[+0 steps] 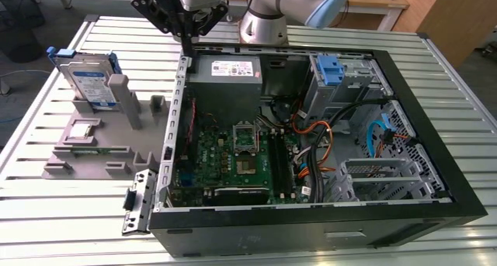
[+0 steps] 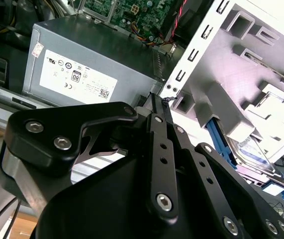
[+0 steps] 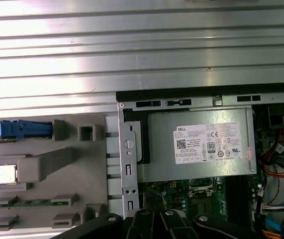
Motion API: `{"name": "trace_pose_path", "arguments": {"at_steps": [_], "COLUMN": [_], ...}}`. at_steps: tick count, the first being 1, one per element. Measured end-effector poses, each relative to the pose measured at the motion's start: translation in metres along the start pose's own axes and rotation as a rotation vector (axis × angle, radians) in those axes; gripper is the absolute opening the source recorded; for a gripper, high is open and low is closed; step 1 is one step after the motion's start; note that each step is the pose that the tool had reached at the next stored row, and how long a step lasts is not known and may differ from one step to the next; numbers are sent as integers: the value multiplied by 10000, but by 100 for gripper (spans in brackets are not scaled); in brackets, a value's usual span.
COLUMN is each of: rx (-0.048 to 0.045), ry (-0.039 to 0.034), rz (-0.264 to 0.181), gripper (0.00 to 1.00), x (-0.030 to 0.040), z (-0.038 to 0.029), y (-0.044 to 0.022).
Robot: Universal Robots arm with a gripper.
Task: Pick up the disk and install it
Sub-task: 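Reach for the disk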
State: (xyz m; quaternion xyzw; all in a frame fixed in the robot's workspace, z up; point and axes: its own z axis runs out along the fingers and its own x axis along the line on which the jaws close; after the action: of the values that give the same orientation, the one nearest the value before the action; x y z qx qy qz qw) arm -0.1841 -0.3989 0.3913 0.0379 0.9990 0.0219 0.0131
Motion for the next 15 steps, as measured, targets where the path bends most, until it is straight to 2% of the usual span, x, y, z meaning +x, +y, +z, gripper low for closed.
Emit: {"name": "trace_pose_path", "arguments": {"at_steps": [15], "rx": [-1], "ry": [0], "rz": [-1], "gripper": [10], "x": [48], "z": [-1], "y": [-4]}}
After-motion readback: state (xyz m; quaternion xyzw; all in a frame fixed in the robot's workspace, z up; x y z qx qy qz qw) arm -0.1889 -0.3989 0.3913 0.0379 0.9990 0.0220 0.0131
